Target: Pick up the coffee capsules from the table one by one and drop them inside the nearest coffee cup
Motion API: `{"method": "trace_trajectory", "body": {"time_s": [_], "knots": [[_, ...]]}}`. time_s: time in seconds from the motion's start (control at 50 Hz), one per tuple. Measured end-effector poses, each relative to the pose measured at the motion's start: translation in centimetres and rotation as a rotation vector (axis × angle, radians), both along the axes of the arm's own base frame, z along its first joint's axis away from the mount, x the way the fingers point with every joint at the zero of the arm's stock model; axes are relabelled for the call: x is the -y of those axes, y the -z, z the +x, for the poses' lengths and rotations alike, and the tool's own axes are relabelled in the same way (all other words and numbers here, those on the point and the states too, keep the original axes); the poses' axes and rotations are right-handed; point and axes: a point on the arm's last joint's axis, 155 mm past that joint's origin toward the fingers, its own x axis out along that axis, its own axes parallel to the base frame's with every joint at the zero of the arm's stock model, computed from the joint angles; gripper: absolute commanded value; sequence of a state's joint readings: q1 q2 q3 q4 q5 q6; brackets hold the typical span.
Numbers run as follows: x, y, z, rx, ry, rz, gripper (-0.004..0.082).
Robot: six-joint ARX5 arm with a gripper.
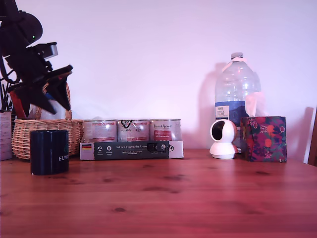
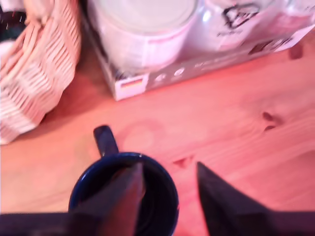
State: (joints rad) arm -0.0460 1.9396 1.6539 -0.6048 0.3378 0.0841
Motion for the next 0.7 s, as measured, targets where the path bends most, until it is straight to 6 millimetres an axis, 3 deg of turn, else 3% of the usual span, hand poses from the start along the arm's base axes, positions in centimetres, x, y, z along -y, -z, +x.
{"method": "trace_trajectory", "body": {"time_s": [0.22,0.3,0.56,0.62,0.7], "knots": [[0.5,-1.4,0.4,0.053,0.023,-0.020,-0.0019],[0.5,-2.9,0.0,0.095,0.023,-0.022,-0.0019],[0.3,-9.8,-3.9,0.297,0.025,-0.029,-0.0019],[0.3,-9.9,-5.0,0.322,0.026,-0.030,-0.0019],[0.2,-8.3,-6.6,0.314,0.024,-0.031,-0.0019]]}}
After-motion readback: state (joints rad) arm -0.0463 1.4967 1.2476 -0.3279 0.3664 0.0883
